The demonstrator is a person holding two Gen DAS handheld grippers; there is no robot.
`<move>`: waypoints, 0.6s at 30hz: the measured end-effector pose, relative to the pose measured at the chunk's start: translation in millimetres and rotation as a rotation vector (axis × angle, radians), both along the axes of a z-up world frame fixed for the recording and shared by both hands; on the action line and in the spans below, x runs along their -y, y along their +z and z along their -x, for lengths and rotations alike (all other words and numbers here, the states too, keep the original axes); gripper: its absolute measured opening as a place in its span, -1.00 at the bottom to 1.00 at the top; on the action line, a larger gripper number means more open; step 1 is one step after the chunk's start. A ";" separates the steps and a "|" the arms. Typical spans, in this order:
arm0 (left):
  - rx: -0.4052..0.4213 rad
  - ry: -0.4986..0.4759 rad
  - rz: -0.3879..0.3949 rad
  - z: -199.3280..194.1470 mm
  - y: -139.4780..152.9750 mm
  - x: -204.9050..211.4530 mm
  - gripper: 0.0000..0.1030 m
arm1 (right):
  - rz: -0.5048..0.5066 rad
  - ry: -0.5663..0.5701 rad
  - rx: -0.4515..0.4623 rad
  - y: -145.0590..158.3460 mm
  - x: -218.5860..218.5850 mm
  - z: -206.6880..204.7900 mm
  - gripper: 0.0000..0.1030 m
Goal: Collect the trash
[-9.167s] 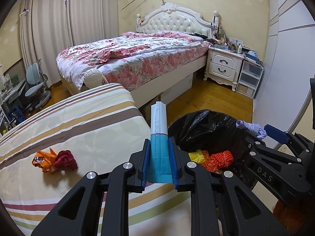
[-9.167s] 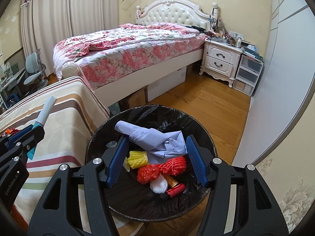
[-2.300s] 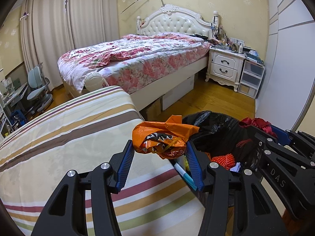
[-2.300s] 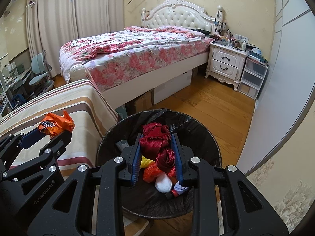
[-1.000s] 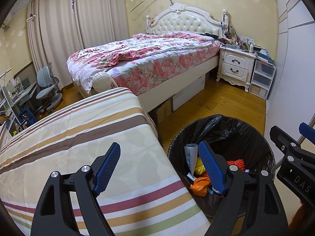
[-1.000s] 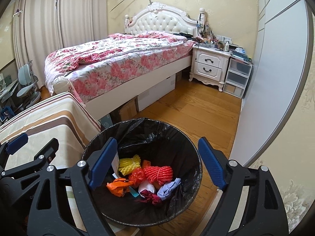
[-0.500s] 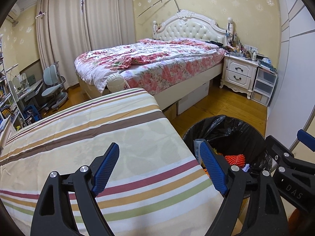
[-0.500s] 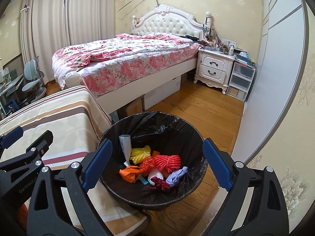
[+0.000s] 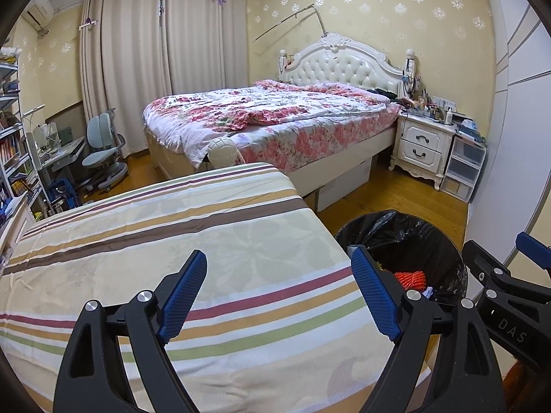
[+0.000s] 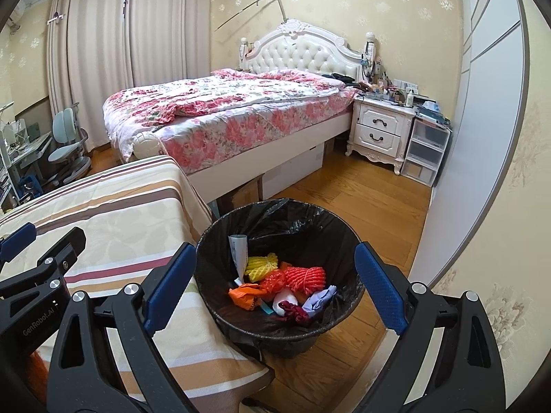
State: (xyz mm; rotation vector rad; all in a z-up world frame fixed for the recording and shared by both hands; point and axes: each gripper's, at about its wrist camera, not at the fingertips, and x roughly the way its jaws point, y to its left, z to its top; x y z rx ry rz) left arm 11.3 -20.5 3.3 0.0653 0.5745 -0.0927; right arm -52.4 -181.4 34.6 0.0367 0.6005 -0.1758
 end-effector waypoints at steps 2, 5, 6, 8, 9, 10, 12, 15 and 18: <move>0.004 0.004 0.004 4.4 1.4 -3.3 0.62 | 0.002 0.005 0.006 1.9 -2.3 4.3 0.77; 0.007 0.006 0.008 9.3 2.7 -5.4 0.62 | 0.006 0.006 0.021 5.1 -4.1 11.7 0.77; 0.011 0.007 0.008 11.0 3.2 -6.2 0.62 | 0.005 0.006 0.024 5.5 -4.9 13.9 0.77; 0.014 0.009 0.008 14.3 3.5 -6.9 0.62 | 0.006 0.007 0.029 7.2 -5.6 17.4 0.77; 0.015 0.009 0.011 15.6 3.9 -7.7 0.62 | 0.008 0.007 0.033 8.3 -5.9 19.3 0.77; 0.016 0.010 0.012 16.9 4.1 -8.7 0.62 | 0.009 0.006 0.036 9.1 -5.8 20.9 0.77; 0.017 0.011 0.014 17.4 4.3 -9.2 0.62 | 0.007 0.008 0.039 10.1 -6.0 22.2 0.77; 0.018 0.011 0.014 18.1 4.1 -9.6 0.62 | 0.010 0.010 0.043 11.2 -6.8 24.5 0.77; 0.019 0.010 0.012 19.1 4.2 -9.8 0.62 | 0.010 0.010 0.043 11.3 -7.5 25.5 0.77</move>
